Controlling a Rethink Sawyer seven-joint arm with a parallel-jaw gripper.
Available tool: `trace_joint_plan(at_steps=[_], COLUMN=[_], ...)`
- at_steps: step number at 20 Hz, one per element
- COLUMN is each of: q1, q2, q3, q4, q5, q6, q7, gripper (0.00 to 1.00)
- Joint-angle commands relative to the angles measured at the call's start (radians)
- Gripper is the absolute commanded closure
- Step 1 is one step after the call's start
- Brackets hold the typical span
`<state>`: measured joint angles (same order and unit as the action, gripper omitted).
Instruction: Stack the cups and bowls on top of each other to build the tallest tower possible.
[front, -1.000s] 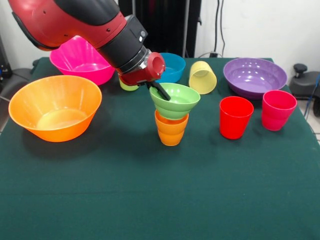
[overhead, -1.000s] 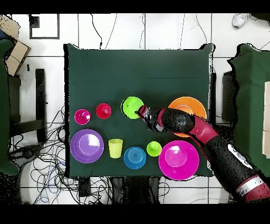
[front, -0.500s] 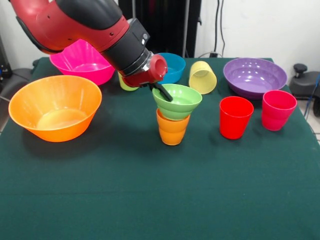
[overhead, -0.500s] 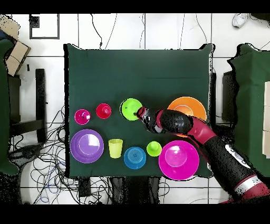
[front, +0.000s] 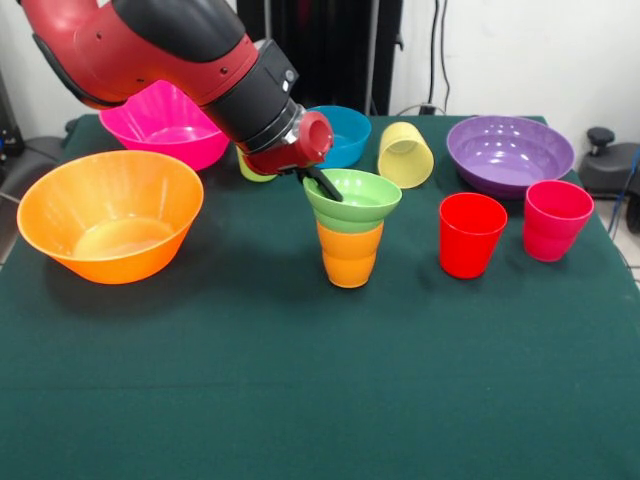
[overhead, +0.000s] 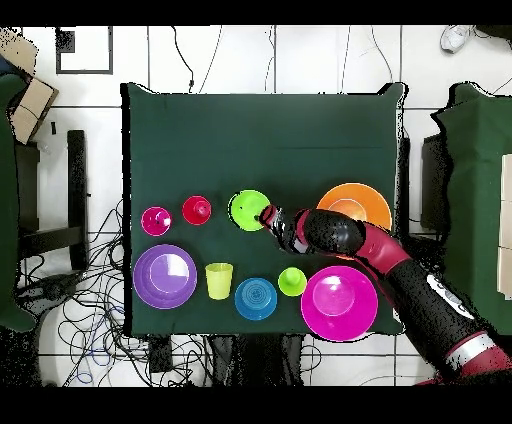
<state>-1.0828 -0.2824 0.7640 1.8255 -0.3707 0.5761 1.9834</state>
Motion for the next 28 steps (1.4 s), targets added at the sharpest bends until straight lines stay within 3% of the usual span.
trace_joint_plan(at_steps=[1, 28], q1=[0.015, 0.016], q2=[0.029, 0.029], q3=[-0.049, -0.034], q4=[-0.089, -0.083], q5=[-0.093, -0.080], q6=[-0.059, -0.064], q7=[-0.095, -0.088], gripper=[1.00, 1.00])
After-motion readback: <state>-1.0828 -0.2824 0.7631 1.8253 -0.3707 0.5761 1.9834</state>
